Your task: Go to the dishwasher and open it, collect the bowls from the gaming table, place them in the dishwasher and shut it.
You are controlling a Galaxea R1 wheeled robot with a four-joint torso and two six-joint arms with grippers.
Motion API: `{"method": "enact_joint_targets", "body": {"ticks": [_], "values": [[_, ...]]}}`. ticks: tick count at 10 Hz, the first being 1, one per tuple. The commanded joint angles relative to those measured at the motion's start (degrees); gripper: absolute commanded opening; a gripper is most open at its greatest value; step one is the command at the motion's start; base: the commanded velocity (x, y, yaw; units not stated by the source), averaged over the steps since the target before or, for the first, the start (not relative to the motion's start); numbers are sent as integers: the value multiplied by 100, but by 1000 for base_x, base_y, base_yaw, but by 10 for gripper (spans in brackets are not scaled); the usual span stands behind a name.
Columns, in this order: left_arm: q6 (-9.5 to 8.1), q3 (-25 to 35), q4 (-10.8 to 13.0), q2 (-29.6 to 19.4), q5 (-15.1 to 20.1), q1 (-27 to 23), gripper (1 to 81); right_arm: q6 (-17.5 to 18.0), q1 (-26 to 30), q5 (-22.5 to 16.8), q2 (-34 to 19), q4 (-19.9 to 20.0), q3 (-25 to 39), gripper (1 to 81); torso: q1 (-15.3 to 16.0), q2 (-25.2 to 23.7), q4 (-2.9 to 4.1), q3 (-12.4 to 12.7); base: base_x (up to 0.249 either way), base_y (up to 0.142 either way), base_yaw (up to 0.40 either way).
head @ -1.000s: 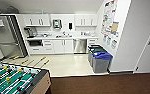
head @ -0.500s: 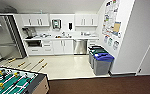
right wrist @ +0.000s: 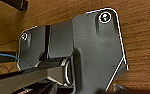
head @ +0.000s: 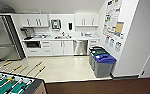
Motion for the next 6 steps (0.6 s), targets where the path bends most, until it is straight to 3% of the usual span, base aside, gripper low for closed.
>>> {"method": "enact_joint_targets", "body": {"ticks": [1, 6], "values": [[4, 27, -57, -96, 317, -277, 811, -10, 236, -275, -73, 24, 35, 811, 0, 0, 0, 0, 189, 0, 0], [-5, 27, -57, -96, 317, -277, 811, -10, 263, -293, -73, 42, 0, 811, 0, 0, 0, 0, 189, 0, 0]]}}
